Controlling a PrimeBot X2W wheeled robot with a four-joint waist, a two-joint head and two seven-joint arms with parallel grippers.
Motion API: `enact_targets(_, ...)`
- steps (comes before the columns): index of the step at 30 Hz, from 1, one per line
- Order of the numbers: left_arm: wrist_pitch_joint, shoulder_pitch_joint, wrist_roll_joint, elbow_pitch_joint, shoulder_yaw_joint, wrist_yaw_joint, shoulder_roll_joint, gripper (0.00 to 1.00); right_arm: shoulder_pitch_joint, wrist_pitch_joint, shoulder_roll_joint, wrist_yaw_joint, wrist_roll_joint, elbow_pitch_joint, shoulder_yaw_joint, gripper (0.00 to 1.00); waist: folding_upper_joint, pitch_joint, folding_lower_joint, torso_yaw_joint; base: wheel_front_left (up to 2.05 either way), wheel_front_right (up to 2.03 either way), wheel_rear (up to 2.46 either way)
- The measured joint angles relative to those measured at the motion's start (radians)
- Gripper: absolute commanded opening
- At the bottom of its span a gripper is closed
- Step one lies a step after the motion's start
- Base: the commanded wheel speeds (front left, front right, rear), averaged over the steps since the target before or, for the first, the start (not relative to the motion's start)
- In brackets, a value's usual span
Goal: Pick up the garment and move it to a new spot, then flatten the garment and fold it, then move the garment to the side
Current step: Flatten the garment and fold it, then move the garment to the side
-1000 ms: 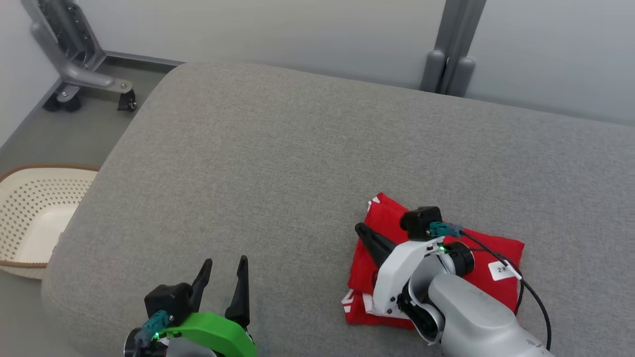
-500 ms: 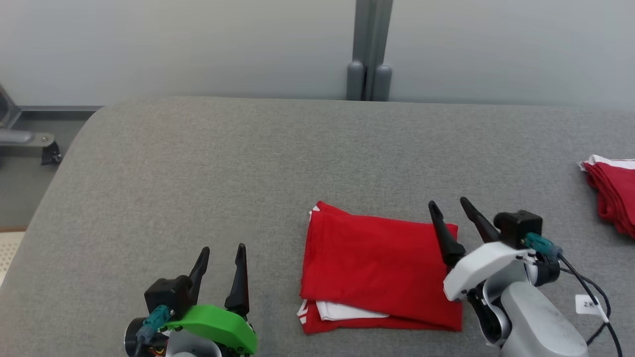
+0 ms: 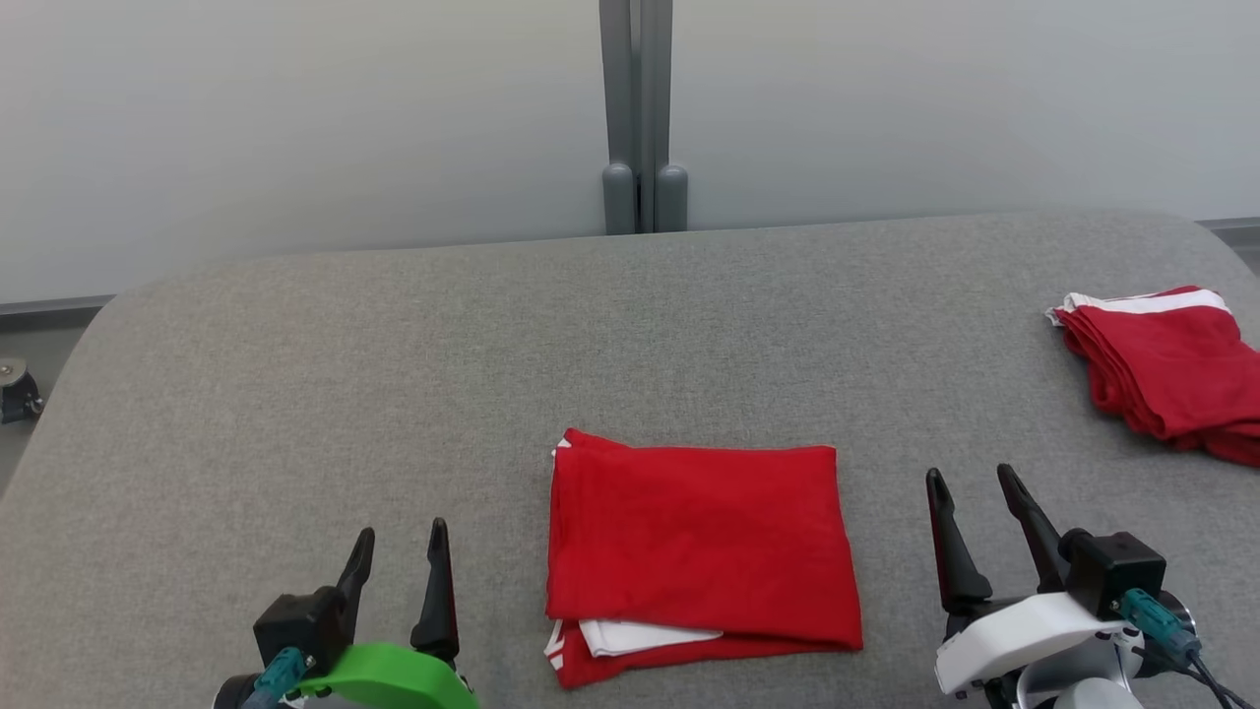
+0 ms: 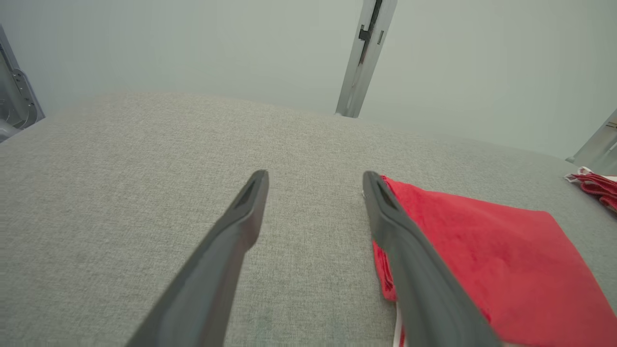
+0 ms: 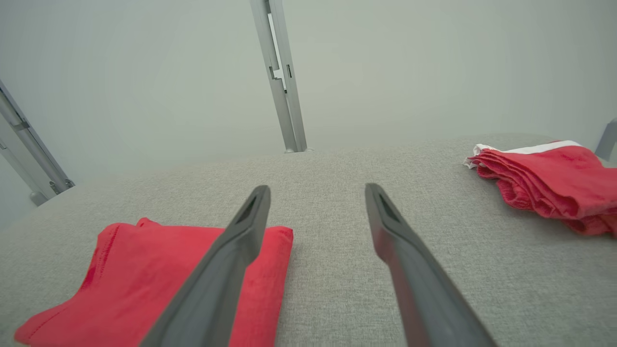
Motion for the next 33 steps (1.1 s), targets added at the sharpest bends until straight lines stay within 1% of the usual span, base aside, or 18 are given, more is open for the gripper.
enact_targets(8,0.0,0.059,0.046,-0.009,0.052,-0.019,-0.02,1.0,0.032,0.0,0.003,0.0,0.023,-0.01,0.023,1.0,0.0,-0.013,0.0,-0.006,0.0,0.0,0.0)
enact_targets(20,0.0,0.071,0.091,0.005,0.082,-0.047,-0.042,1.0,0.033,0.0,0.003,0.0,0.023,0.005,0.029,1.0,0.0,-0.025,0.0,0.017,0.0,0.0,0.0)
enact_targets(25,0.0,0.075,0.105,0.008,0.092,-0.053,-0.049,1.0,0.033,0.0,0.003,0.0,0.023,0.011,0.03,1.0,0.0,-0.027,0.0,0.019,0.0,0.0,0.0)
enact_targets(27,0.0,0.077,0.109,0.01,0.094,-0.054,-0.053,1.0,0.033,0.0,0.003,0.0,0.016,0.016,0.028,1.0,0.0,-0.027,0.0,0.021,0.0,0.0,0.0)
enact_targets(29,0.0,0.077,0.112,0.012,0.095,-0.057,-0.057,1.0,0.033,0.0,0.003,0.0,-0.014,0.027,0.023,1.0,0.0,-0.026,0.0,0.024,0.0,0.0,0.0)
enact_targets(33,0.0,0.08,0.117,0.016,0.095,-0.063,-0.067,1.0,0.03,0.054,0.004,0.0,-0.021,0.054,0.011,1.0,0.0,-0.02,0.0,0.035,0.0,0.0,0.0)
